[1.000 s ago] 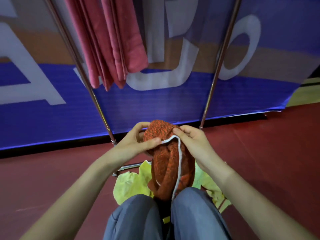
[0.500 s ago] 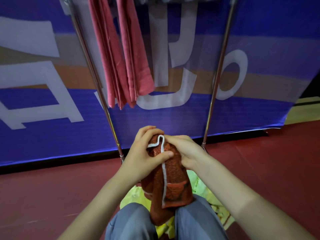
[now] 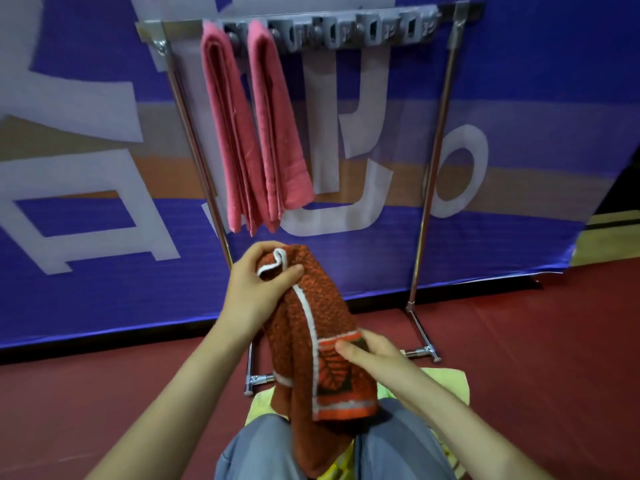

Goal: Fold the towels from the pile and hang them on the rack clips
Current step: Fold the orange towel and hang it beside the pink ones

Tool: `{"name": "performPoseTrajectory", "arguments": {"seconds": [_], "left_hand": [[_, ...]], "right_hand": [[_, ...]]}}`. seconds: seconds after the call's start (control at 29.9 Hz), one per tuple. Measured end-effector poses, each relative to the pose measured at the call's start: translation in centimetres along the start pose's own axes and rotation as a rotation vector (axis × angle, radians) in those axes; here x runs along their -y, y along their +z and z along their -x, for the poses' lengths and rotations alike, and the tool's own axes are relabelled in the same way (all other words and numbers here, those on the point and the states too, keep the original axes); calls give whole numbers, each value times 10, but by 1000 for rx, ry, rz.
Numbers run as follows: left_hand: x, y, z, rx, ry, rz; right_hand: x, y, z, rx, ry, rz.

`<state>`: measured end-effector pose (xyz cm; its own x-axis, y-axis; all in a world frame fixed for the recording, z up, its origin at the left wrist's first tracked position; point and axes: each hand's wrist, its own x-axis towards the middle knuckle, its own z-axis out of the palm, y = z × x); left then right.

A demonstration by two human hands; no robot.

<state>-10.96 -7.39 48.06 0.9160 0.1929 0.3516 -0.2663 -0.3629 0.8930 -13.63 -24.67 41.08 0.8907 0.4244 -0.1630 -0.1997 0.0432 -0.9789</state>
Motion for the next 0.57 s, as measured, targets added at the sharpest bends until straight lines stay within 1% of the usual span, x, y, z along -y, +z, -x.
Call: {"name": "performPoseTrajectory", "arguments": {"seconds": [0.07, 0.17, 0.23, 0.37, 0.47, 0.54, 0.57], "left_hand": [[3, -4, 1, 53, -31, -34], [11, -6, 15, 321, -92, -185], [9, -8, 28, 435, -120, -244], [-3, -6, 48, 446, -76, -318], [-10, -3, 55, 370, 24, -328], [-14, -2, 58, 358, 73, -261], [-18, -1, 59, 390, 71, -193]], "right_hand": [[2, 0, 1, -30, -29, 66], [15, 2, 1, -40, -79, 44], [29, 2, 0, -45, -110, 16], [57, 1, -3, -42, -105, 3], [70, 2, -7, -40, -66, 63], [75, 3, -9, -44, -42, 105], [77, 4, -9, -50, -33, 116]]}}
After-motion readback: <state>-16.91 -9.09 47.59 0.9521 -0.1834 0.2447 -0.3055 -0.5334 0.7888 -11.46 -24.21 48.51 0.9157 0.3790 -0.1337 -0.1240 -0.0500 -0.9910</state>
